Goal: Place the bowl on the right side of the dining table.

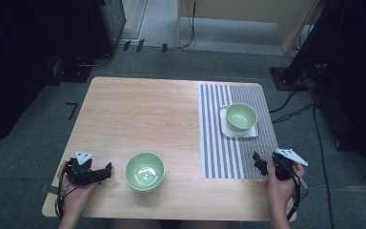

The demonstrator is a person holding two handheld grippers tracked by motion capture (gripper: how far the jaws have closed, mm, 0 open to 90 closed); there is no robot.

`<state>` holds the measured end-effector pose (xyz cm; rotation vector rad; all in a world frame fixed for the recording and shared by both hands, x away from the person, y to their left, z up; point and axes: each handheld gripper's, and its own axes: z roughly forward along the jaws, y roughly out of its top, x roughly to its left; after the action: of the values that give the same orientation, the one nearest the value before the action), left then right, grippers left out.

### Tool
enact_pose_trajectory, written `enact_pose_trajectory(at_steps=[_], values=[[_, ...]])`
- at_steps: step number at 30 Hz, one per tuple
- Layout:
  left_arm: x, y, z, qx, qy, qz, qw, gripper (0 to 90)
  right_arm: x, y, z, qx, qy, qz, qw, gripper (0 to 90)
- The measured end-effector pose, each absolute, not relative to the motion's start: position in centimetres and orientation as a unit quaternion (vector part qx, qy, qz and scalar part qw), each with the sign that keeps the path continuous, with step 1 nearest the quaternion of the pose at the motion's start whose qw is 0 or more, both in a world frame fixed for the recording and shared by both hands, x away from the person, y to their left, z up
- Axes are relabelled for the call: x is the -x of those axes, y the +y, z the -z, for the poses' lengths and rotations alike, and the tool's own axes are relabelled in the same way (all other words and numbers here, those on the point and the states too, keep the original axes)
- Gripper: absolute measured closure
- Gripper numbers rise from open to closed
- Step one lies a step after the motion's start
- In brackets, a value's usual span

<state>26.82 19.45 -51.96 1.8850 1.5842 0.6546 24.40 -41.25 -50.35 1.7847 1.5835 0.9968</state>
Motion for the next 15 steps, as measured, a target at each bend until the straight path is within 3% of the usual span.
enact_pose_trajectory(at_steps=[15], values=[[-26.8, 19.4, 52.0, -0.707, 0.595, -0.246, 0.293, 0.0, -22.8, -41.3, 51.7, -0.663, 0.600, -0.365, 0.259, 20.7]])
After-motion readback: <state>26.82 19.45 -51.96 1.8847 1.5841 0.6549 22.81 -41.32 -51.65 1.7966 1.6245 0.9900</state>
